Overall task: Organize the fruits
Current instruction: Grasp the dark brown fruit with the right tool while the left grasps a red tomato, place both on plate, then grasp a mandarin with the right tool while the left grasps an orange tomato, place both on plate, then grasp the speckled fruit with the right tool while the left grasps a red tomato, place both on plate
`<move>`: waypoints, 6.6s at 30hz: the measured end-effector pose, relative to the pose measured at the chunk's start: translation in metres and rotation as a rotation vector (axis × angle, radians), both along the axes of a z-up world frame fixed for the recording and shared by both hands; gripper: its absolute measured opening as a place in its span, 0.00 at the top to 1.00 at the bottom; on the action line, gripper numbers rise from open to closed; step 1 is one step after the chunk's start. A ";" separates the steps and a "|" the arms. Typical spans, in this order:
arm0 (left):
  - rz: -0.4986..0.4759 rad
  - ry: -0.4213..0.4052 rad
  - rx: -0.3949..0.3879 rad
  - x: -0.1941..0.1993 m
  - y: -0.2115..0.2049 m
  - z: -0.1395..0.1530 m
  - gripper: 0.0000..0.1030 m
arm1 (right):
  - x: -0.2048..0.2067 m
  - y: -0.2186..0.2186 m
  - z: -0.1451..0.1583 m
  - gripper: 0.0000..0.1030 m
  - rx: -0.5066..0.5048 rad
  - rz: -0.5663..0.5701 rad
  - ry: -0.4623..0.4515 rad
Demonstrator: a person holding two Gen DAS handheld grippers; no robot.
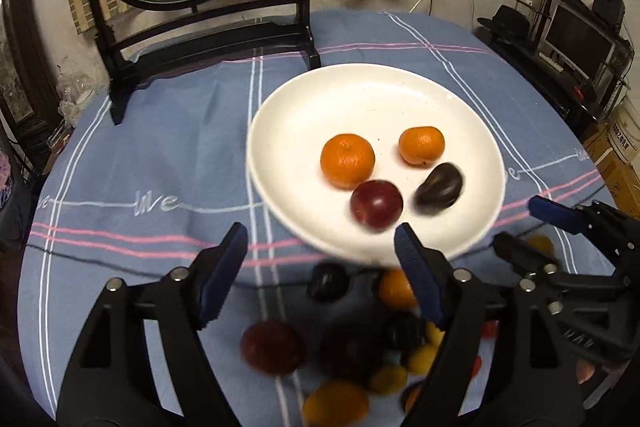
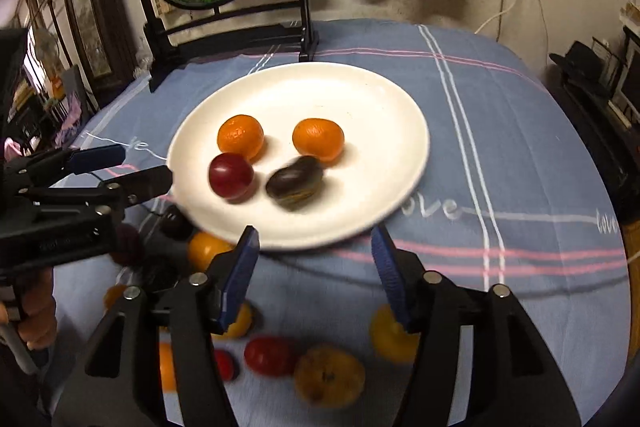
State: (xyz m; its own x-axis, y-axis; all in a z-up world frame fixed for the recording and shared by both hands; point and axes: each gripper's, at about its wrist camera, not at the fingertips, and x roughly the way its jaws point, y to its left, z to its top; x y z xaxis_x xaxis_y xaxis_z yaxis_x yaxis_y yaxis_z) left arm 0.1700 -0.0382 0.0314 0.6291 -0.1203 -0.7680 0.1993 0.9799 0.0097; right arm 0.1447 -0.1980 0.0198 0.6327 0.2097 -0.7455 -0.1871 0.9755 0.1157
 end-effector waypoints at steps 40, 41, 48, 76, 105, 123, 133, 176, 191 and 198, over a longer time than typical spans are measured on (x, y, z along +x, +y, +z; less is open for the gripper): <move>-0.079 0.078 0.061 -0.098 0.011 -0.056 0.58 | -0.130 0.028 -0.033 0.37 0.053 0.126 0.078; -0.074 0.075 0.057 -0.099 0.014 -0.054 0.58 | -0.127 0.033 -0.034 0.37 0.053 0.141 0.083; -0.051 0.050 0.037 -0.107 0.037 -0.045 0.58 | -0.103 0.065 -0.046 0.36 0.044 0.183 0.131; -0.082 -0.056 -0.005 -0.064 0.012 0.014 0.58 | -0.055 0.026 0.036 0.63 0.003 0.026 -0.189; 0.045 -0.004 -0.001 0.003 0.025 0.001 0.19 | -0.016 0.002 0.016 0.57 -0.046 0.011 -0.100; 0.072 0.027 0.024 -0.072 0.057 -0.019 0.18 | -0.105 -0.030 -0.010 0.55 0.019 -0.054 -0.049; 0.059 0.082 0.056 -0.063 0.054 -0.048 0.19 | -0.110 -0.033 -0.030 0.55 0.039 -0.052 0.010; -0.057 -0.016 -0.018 -0.002 -0.017 0.024 0.59 | -0.021 0.014 0.036 0.61 -0.046 0.065 -0.194; 0.043 0.021 0.007 0.049 -0.017 -0.002 0.26 | 0.041 0.022 0.006 0.56 -0.082 -0.002 -0.130; -0.011 -0.018 -0.037 0.011 -0.008 0.011 0.18 | 0.002 -0.007 0.018 0.55 -0.011 -0.023 -0.126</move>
State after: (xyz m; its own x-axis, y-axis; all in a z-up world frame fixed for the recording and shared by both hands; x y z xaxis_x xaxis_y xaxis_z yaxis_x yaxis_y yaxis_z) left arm 0.1813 -0.0457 0.0428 0.6408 -0.1555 -0.7518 0.2104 0.9773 -0.0228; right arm 0.1466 -0.2046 0.0382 0.7263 0.1868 -0.6616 -0.1774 0.9807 0.0821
